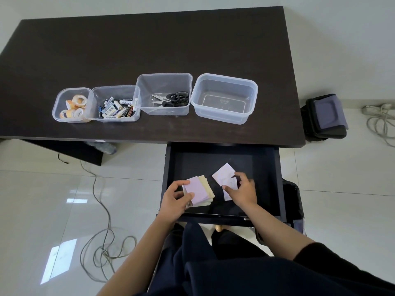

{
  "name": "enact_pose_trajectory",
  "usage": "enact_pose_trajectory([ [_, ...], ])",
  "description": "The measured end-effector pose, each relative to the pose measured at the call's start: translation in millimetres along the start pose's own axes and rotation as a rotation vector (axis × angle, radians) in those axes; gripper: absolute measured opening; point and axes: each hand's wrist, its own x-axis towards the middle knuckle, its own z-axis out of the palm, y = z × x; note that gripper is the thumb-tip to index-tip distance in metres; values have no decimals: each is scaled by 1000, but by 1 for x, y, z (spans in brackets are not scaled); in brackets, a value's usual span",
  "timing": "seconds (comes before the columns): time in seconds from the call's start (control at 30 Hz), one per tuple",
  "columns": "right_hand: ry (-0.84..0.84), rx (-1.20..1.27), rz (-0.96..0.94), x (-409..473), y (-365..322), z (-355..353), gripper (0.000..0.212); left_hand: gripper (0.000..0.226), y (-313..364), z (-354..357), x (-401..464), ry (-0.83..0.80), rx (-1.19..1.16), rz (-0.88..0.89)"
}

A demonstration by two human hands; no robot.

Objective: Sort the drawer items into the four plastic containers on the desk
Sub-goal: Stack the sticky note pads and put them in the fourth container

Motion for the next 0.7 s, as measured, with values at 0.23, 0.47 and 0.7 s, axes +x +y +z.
enact_pose_trajectory([
  [0.23,1,-259,15,6,-3,16,63,28,1,-7,-2,10,38,-8],
  [0.47,37,-26,-18,-3,-16,3,54,29,0,-9,1,-11,60,-18],
  [0.7,92,335,-216,-31,-50,-27,46,28,5,5,5,-64,116,2],
])
